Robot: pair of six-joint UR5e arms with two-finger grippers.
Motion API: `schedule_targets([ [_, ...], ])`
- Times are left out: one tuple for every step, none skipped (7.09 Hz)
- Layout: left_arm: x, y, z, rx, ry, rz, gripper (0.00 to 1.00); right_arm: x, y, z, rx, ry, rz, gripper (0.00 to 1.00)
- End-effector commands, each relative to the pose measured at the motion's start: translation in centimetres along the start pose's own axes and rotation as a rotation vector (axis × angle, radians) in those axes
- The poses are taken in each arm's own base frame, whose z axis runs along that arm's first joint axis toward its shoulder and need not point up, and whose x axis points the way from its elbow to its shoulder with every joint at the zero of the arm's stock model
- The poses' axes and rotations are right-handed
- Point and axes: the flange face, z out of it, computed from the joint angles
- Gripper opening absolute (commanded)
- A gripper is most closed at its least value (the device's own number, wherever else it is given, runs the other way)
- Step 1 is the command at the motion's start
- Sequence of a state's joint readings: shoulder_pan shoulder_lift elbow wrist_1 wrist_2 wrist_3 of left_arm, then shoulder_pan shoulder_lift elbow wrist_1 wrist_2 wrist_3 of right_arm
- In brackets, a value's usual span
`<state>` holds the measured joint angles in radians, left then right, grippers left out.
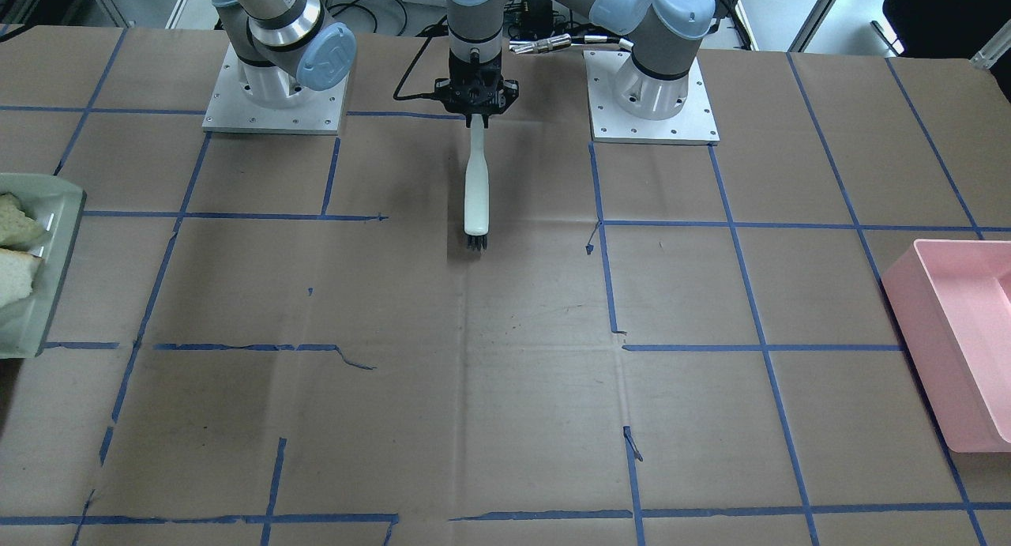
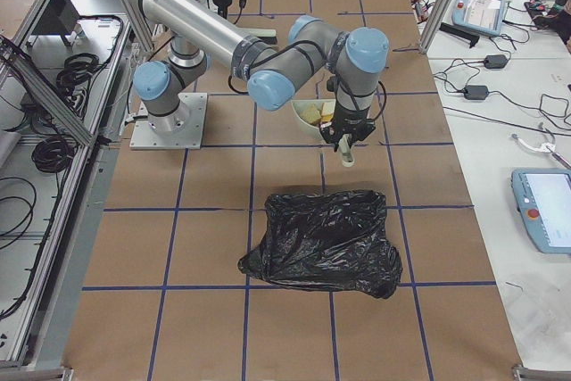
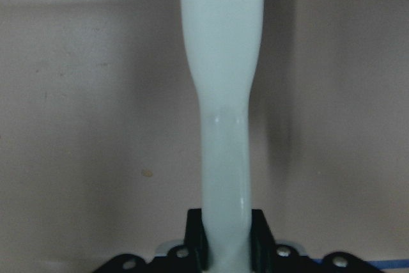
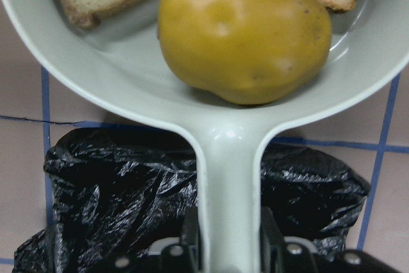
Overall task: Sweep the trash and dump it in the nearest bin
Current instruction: 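Carry the loaded dustpan with the right gripper over the black trash bag, then tilt the dustpan with the right gripper to pour bread and potato out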
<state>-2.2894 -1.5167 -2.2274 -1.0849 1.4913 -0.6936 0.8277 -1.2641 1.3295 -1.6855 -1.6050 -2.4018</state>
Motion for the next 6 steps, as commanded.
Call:
schedule_targets([
  [0.5, 0.1, 0.4, -0.024, 0.036, 0.0, 0.0, -3.6, 5.1, 0.5, -0.01, 0.0, 0.001, 0.0],
  [1.1, -0.2, 0.7, -0.006, 0.052, -0.004, 0.0, -4.6, 6.5, 0.3, -0.034, 0.011, -0.006, 0.0],
  [2.2, 0.4, 1.3, 0.013, 0.062, -0.017, 0.0, -6.3, 8.8, 0.6, -0.044, 0.013, 0.011, 0.0],
  [2.5, 0.6, 1.4, 0.019, 0.054, -0.014, 0.0, -7.8, 10.5, 0.4, -0.061, 0.024, 0.014, 0.0],
  [2.3, 0.8, 0.7, 0.033, 0.059, -0.005, 0.0, -9.1, 12.2, 0.2, -0.095, 0.042, 0.024, 0.0],
  [2.1, 1.2, 0.7, 0.033, 0.058, 0.002, 0.0, -9.8, 14.1, 1.1, -0.12, 0.055, 0.048, 0.0],
])
